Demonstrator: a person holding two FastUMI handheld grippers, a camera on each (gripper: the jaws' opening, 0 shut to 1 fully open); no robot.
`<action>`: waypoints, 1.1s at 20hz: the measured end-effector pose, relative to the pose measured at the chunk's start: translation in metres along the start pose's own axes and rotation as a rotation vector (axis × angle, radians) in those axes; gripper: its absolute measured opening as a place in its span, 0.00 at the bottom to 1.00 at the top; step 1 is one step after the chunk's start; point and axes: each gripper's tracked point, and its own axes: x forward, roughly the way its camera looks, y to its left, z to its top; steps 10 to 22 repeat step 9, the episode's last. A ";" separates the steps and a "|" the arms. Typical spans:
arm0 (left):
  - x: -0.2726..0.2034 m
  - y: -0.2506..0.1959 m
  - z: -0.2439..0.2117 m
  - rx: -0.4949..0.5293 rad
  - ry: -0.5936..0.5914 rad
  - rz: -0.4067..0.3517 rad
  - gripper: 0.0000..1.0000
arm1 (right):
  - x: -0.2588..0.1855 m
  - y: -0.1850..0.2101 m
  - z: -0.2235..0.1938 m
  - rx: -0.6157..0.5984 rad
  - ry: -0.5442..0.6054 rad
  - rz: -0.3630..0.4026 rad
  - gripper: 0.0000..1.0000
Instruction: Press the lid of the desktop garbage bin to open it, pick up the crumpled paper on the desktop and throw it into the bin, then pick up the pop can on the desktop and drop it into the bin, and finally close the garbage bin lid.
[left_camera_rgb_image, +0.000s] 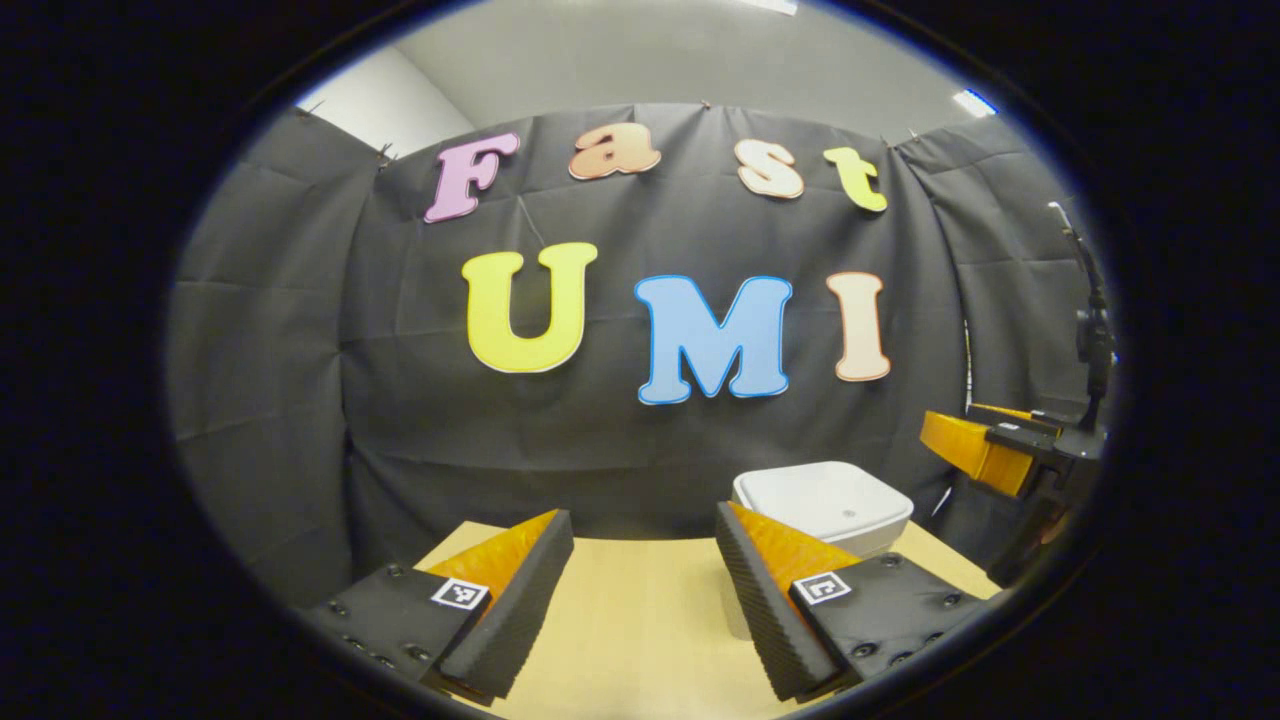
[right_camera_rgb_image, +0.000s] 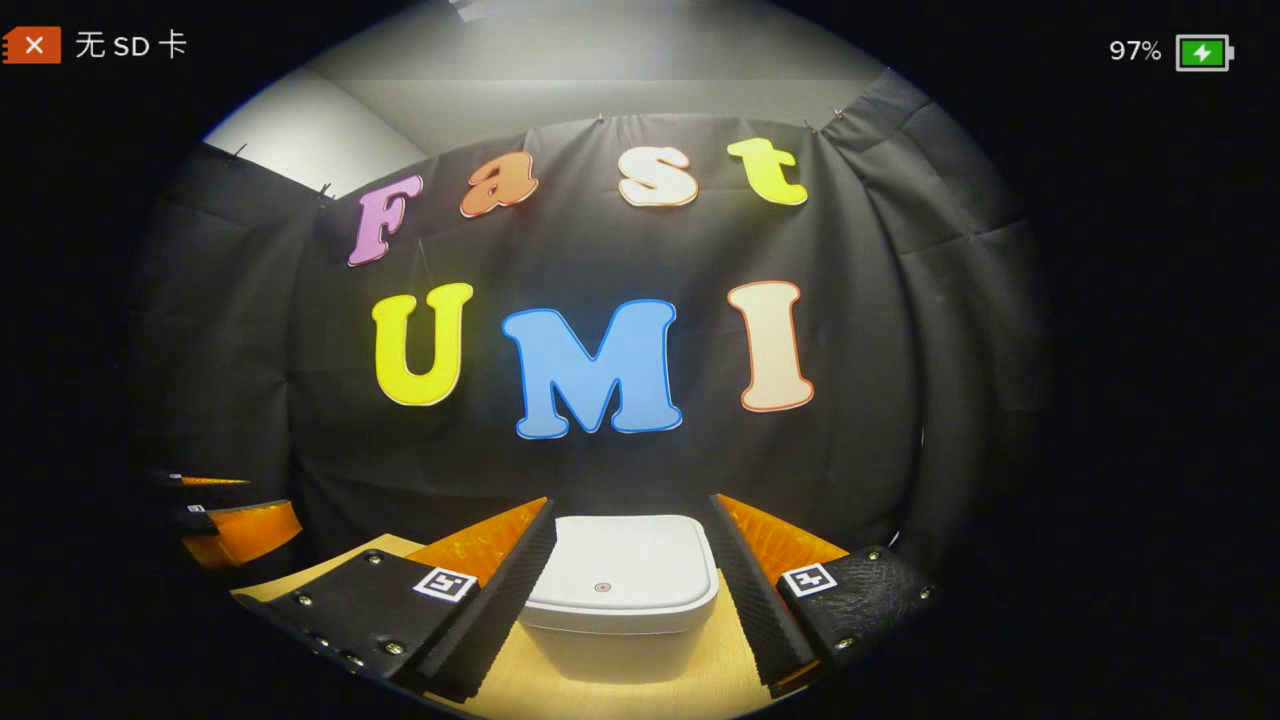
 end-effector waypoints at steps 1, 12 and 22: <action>-0.003 -0.004 0.001 -0.002 0.000 -0.005 0.96 | -0.006 0.001 0.002 0.000 -0.005 0.004 0.95; -0.021 -0.040 0.002 -0.041 -0.006 -0.039 0.96 | -0.032 -0.006 -0.004 0.000 0.000 0.014 0.95; -0.021 -0.040 0.002 -0.041 -0.006 -0.039 0.96 | -0.032 -0.006 -0.004 0.000 0.000 0.014 0.95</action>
